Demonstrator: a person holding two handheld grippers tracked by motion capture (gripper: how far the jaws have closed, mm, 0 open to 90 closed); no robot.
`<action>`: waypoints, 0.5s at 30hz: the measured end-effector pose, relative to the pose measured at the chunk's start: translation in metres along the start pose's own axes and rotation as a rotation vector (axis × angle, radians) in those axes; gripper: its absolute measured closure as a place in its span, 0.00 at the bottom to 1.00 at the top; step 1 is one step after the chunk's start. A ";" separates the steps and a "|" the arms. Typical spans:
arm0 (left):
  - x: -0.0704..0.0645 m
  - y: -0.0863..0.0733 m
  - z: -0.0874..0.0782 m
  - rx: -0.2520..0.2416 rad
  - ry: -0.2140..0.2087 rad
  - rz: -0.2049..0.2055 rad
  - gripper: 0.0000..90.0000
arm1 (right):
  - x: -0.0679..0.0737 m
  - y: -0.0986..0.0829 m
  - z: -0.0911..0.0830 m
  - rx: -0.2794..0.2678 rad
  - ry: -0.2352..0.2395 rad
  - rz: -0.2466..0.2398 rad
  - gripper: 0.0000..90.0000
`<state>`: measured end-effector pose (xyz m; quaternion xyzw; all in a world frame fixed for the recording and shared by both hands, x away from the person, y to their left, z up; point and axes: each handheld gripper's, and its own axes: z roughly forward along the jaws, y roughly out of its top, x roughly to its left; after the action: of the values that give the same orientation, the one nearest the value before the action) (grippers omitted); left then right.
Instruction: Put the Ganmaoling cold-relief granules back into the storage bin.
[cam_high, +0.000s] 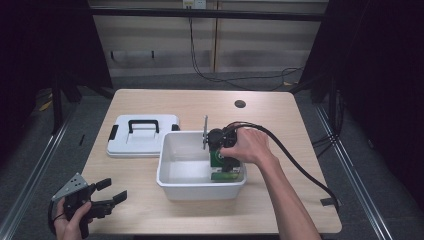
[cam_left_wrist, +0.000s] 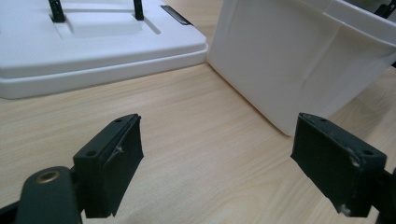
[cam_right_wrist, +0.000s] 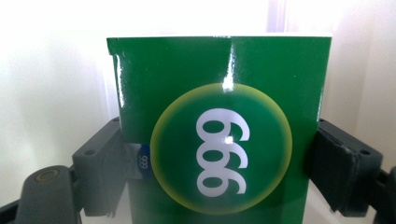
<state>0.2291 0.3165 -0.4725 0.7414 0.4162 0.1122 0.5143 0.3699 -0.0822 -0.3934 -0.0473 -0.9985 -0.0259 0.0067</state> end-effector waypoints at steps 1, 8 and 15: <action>0.000 0.000 0.000 0.001 0.000 0.000 0.18 | 0.000 0.000 0.002 0.000 0.003 -0.003 0.17; 0.000 0.000 0.000 0.001 0.000 0.001 0.18 | 0.001 0.001 0.007 0.008 -0.004 -0.006 0.17; 0.000 0.000 0.000 0.001 -0.002 0.003 0.18 | 0.000 0.002 0.018 0.030 0.012 0.003 0.17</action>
<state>0.2291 0.3162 -0.4725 0.7424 0.4149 0.1120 0.5140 0.3698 -0.0793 -0.4112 -0.0486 -0.9987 -0.0113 0.0133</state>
